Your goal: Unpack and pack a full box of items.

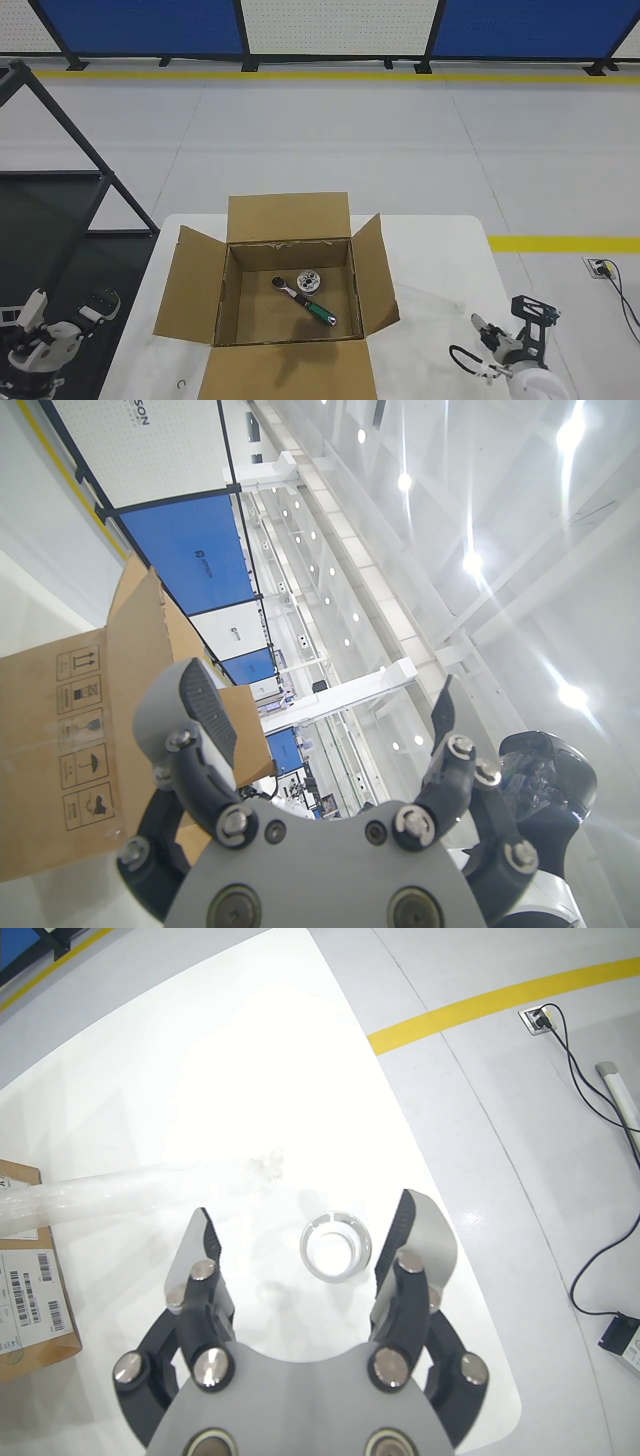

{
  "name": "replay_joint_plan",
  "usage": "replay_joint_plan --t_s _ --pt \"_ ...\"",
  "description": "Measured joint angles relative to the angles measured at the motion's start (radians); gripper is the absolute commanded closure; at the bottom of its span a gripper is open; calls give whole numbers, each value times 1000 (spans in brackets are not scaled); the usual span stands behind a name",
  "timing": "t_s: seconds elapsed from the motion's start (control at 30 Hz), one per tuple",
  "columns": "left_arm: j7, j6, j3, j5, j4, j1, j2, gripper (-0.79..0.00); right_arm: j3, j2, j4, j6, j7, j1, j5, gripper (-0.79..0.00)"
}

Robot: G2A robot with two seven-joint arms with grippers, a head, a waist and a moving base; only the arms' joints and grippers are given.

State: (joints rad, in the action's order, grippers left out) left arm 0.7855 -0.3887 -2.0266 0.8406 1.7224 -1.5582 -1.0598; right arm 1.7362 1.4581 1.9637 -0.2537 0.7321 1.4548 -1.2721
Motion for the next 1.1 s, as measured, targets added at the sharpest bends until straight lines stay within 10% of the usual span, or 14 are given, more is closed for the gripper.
replay_joint_plan --t_s 0.33,0.7,1.1 --pt "0 0 0 0 0 0 0 -785 0 -4 167 7 -37 36 19 -785" --pt "0 0 0 0 0 0 0 -785 -154 -14 386 254 -193 -10 45 -785" --pt "-12 9 -27 16 9 -17 -4 -785 -547 -5 386 271 142 -272 -29 -785"
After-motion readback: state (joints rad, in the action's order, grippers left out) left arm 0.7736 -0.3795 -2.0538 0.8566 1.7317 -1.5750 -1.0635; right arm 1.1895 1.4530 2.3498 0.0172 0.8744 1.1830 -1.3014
